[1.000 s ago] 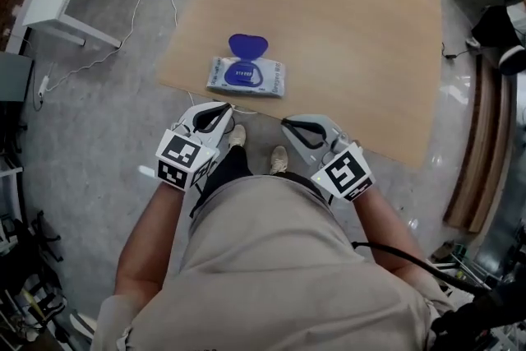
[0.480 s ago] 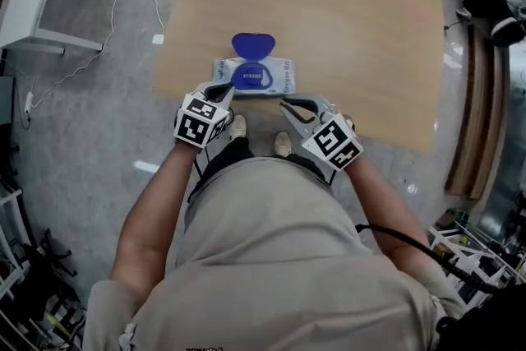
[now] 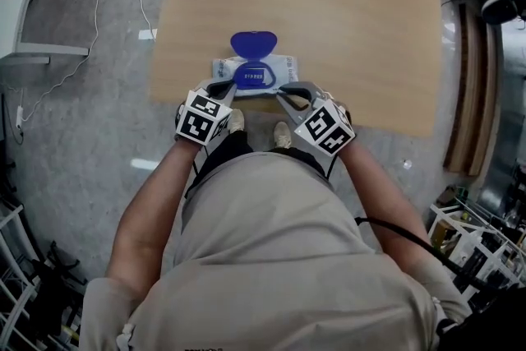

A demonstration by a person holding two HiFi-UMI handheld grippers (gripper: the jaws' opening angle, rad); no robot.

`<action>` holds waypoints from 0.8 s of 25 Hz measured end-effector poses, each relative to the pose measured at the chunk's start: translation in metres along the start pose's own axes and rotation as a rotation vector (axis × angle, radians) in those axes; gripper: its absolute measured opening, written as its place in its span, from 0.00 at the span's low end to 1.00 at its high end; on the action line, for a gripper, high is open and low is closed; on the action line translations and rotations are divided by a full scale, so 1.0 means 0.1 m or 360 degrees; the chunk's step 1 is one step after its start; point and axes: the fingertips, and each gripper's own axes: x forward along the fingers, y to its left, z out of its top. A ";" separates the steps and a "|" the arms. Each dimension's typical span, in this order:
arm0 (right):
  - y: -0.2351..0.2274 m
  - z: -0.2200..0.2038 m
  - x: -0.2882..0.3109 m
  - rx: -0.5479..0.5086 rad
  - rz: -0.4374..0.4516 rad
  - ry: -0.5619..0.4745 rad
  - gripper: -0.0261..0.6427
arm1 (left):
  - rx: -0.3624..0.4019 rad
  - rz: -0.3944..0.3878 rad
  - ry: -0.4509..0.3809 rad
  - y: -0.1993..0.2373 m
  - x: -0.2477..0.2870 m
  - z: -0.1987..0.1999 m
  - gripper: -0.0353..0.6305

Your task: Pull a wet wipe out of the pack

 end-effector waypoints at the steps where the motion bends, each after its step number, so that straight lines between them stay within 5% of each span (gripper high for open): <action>1: -0.02 -0.02 0.03 -0.0008 -0.0004 0.0021 0.07 | -0.0005 -0.0010 -0.0001 0.01 0.02 -0.01 0.06; 20: -0.16 0.00 0.51 -0.0084 -0.0027 0.0115 0.17 | -0.0040 -0.0074 0.0011 0.06 0.20 -0.15 0.06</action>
